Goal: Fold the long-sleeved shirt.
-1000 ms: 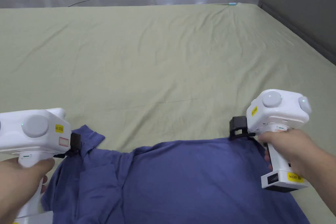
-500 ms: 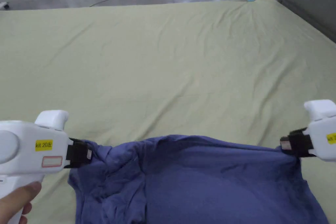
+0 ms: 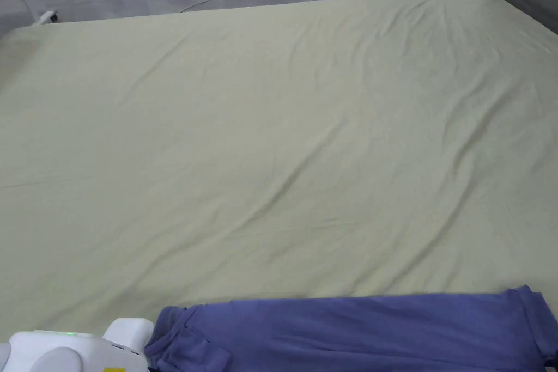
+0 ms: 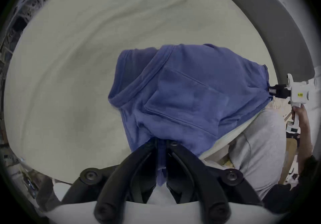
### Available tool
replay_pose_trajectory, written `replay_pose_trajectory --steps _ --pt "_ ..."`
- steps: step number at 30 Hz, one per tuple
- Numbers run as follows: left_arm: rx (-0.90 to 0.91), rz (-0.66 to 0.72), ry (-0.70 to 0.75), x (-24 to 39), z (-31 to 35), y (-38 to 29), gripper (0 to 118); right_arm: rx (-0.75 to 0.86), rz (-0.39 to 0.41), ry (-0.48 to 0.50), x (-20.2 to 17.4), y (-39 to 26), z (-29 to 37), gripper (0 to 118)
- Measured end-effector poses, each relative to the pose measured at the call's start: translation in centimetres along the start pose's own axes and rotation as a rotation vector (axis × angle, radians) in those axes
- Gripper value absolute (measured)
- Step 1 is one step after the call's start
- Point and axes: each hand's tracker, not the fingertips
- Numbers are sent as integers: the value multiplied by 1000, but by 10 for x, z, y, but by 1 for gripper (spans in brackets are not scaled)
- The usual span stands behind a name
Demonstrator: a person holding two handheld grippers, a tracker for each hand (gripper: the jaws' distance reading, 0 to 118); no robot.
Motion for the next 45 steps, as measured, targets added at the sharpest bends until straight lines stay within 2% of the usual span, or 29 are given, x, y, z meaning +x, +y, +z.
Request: replay_pose_trajectory --steps 4,5,6,7,8,9,11,14,15,16,17,18,19,21,22,23,24,25,27,29,33,36,37,39,41,42,43,44,45 --pt "6 59 -3 0 1 4 9 -22 11 -18 -3 12 3 5" --pt "23 80 13 2 7 5 22 -33 14 -20 -4 15 8 13" --pt "59 83 67 5 17 4 52 -29 25 -17 -3 16 18 31" --pt "94 63 124 9 30 1 98 -23 42 -32 -4 17 31 76" --pt "145 52 127 10 43 0 118 -15 55 -55 -5 19 45 105" --pt "231 68 84 12 63 -4 116 51 46 -64 -4 21 63 114" --pt "339 133 26 15 86 -7 116 195 8 -14 -4 25 97 114" --pt "359 206 -46 19 89 -9 116 320 -68 48 -6 30 127 114" --pt "314 213 -84 20 83 -10 107 358 -94 74 -9 31 130 109" --pt "290 201 -91 21 78 -11 51 391 -100 100 -11 29 129 84" --pt "263 169 -87 25 71 -9 0 417 -101 114 -14 29 127 44" --pt "268 160 -95 26 60 -10 0 415 -108 106 -16 30 119 5" --pt "276 174 -90 24 55 -12 0 391 -129 119 -17 32 111 0" --pt "268 257 -250 10 49 -9 0 388 -169 177 -17 31 100 0" --pt "282 321 -314 0 49 -8 14 408 -166 229 -17 31 97 0" --pt "319 384 -379 -14 44 -11 56 419 -166 292 -16 30 94 0" --pt "360 399 -422 -27 44 -9 105 414 -163 348 -15 30 92 0" --pt "360 405 -454 -37 40 -6 116 408 -165 382 -13 30 89 0" --pt "319 363 -534 -49 29 -6 114 407 -156 418 -10 30 84 0" --pt "278 421 -526 -61 10 -1 115 411 -136 478 -9 30 78 0" --pt "150 497 -752 -78 -52 2 114 425 -144 662 -11 28 67 0" --pt "162 512 -959 -80 -77 30 113 430 -119 709 -21 30 64 0" --pt "113 485 -926 -66 -85 39 113 429 -110 714 -25 31 63 0" --pt "33 293 -810 -29 -78 61 113 426 -87 722 -34 34 63 0" --pt "48 243 -770 -20 -74 68 111 421 -77 726 -39 36 63 0" --pt "24 249 -775 -19 -74 69 103 419 -77 726 -43 37 62 0" --pt "24 259 -764 -35 -69 70 56 416 -78 724 -45 38 61 0" --pt "49 272 -686 -46 -63 68 26 412 -81 721 -47 39 60 0" --pt "56 323 -717 -58 -63 64 25 408 -86 722 -48 39 59 0"
